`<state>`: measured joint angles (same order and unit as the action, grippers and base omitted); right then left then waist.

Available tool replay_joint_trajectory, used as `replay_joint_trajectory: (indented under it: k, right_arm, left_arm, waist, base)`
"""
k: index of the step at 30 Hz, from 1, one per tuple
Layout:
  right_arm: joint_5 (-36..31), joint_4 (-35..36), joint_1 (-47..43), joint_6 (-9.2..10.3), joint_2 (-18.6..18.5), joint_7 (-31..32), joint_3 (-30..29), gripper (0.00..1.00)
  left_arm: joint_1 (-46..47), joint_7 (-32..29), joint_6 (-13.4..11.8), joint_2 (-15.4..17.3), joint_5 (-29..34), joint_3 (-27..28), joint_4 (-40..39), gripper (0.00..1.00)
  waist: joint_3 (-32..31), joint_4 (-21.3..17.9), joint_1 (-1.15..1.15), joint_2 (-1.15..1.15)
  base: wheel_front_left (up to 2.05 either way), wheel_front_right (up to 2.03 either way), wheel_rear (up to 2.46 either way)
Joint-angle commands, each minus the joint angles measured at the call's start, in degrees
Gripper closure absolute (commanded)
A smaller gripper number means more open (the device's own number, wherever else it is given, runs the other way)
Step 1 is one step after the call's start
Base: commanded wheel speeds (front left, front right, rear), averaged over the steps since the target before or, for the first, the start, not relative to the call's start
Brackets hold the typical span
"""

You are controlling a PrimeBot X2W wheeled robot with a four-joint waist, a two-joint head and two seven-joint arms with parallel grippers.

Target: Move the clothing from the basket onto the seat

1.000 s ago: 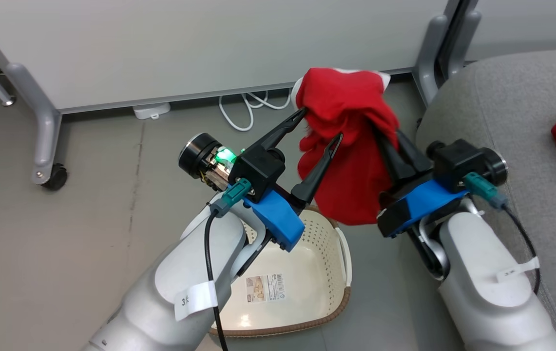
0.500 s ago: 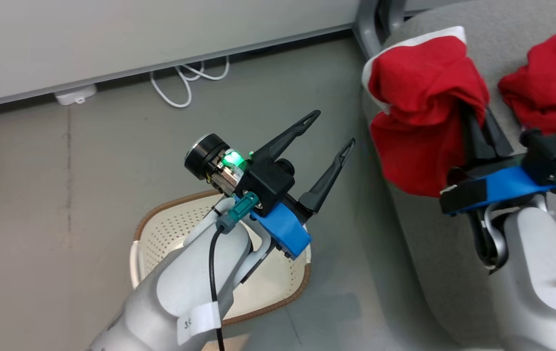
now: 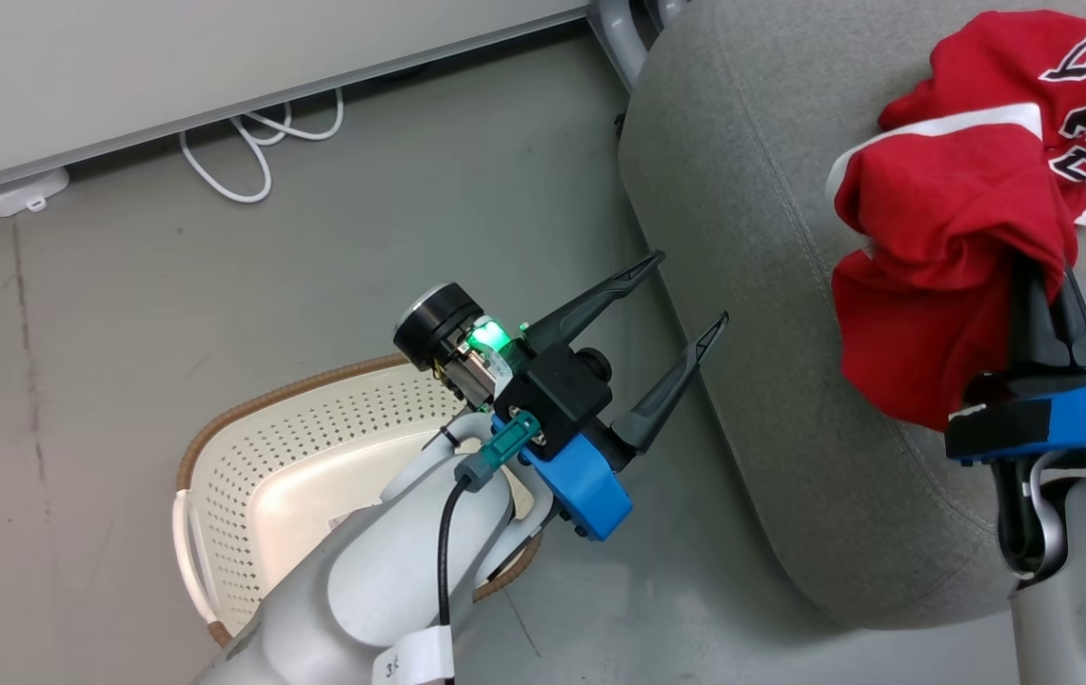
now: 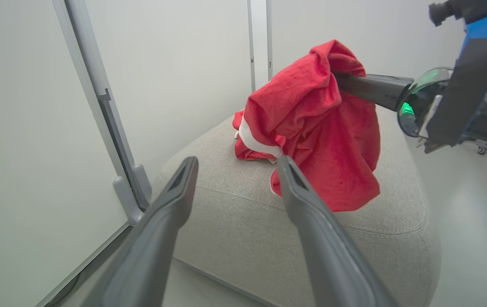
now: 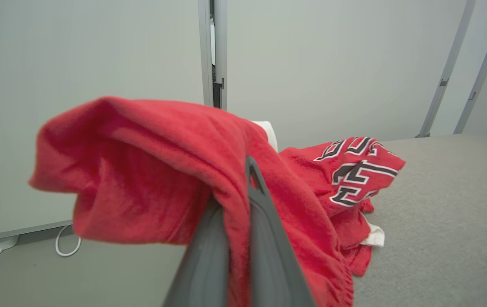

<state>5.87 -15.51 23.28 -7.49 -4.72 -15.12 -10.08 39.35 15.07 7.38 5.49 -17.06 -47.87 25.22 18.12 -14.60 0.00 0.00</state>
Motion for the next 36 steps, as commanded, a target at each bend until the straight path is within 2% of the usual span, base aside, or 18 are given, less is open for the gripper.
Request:
replay_joint_trajectory:
  k: [1, 9, 16, 20, 25, 29, 36]
  right_arm:
    - [0.0, 0.3, -0.5, -0.01, 0.2, -0.1, -0.1, 1.0]
    - [-0.2, 1.3, -1.5, -0.01, 1.0, 0.0, -1.0, 1.0]
    - [-0.1, 3.6, 4.2, -0.01, 0.9, -0.1, -1.7, 1.0]
    - [0.2, 5.8, 10.4, -0.01, -0.2, 0.0, -3.8, 1.0]
    - [0.2, 6.7, 20.3, -0.01, -3.9, 0.0, -8.0, 1.0]
    - [0.5, 6.7, 27.9, -0.01, -8.3, 0.0, -13.3, 1.0]
    - [1.1, 2.0, 36.0, -0.01, -16.4, 0.0, -20.6, 1.0]
  left_arm:
    - [-0.4, 0.2, 0.1, 0.3, 0.2, 0.0, -0.2, 0.0]
    - [-0.2, 0.2, 0.1, 0.6, 0.2, -0.2, -0.5, 0.0]
    - [1.6, 0.2, 0.1, 0.9, 0.8, 0.0, -1.0, 0.0]
    - [3.1, 0.2, 0.1, 1.3, 1.4, 0.2, -1.4, 0.0]
    - [5.9, 0.2, 0.1, 2.0, 2.2, -0.4, -1.6, 0.0]
    - [8.5, 0.2, 0.1, 2.5, 3.1, -0.6, -2.2, 0.0]
    - [12.0, 0.2, 0.1, 3.8, 4.3, -0.2, -3.5, 0.0]
  waist:
    - [0.2, -0.3, 0.0, 0.0]
    - [0.7, -1.2, 0.0, 0.0]
    - [3.2, -0.8, 0.0, 0.0]
    - [6.4, -0.3, 0.0, 0.0]
    - [11.6, 0.9, 0.0, 0.0]
    - [16.3, 2.1, 0.0, 0.0]
    - [23.0, 2.9, 0.0, 0.0]
  base:
    - [0.0, 0.0, 0.0]
    - [0.0, 0.0, 0.0]
    - [0.0, 0.0, 0.0]
    - [0.0, 0.0, 0.0]
    - [0.0, 0.0, 0.0]
    - [0.0, 0.0, 0.0]
    - [0.0, 0.0, 0.0]
